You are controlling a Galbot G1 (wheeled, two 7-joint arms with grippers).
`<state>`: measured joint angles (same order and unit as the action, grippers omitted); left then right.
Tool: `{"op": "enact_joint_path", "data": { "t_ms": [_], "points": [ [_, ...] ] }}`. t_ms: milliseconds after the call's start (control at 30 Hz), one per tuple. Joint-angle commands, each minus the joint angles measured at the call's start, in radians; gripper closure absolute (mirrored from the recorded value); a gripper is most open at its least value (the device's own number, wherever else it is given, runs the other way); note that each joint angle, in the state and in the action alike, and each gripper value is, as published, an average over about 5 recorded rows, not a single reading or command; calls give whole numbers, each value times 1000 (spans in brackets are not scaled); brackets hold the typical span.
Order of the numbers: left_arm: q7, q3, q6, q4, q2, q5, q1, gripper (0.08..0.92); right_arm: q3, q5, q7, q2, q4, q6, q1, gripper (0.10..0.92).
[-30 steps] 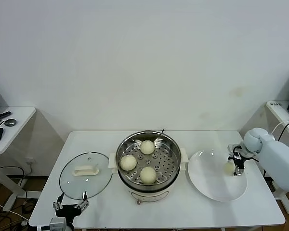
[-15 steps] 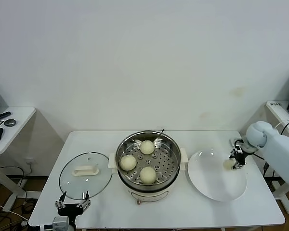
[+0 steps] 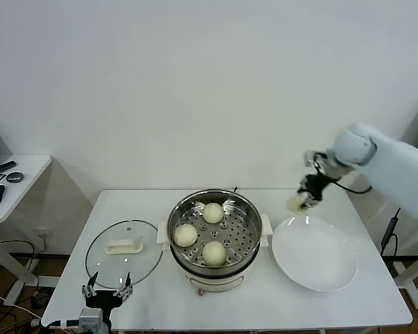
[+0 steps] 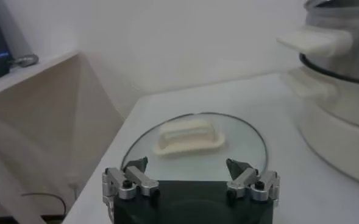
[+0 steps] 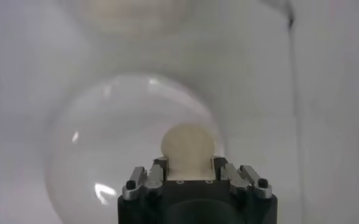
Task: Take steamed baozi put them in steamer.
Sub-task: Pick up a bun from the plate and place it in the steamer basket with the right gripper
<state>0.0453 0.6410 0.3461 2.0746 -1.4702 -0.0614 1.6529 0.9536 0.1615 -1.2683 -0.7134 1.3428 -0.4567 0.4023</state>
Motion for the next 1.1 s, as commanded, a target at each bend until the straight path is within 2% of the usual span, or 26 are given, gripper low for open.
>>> {"op": "enact_joint_path", "data": {
  "t_ms": [33, 567, 1100],
  "points": [
    [-2, -5, 15, 12, 6, -8, -12, 177, 250, 354, 17, -149, 182, -257, 334, 558],
    [-2, 13, 14, -1, 2, 22, -30, 177, 259, 246, 137, -381, 21, -270, 106, 558],
    [-2, 17, 12, -10, 3, 37, -37, 177, 257, 117, 147, -432, -51, -269, 9, 558]
  ]
}}
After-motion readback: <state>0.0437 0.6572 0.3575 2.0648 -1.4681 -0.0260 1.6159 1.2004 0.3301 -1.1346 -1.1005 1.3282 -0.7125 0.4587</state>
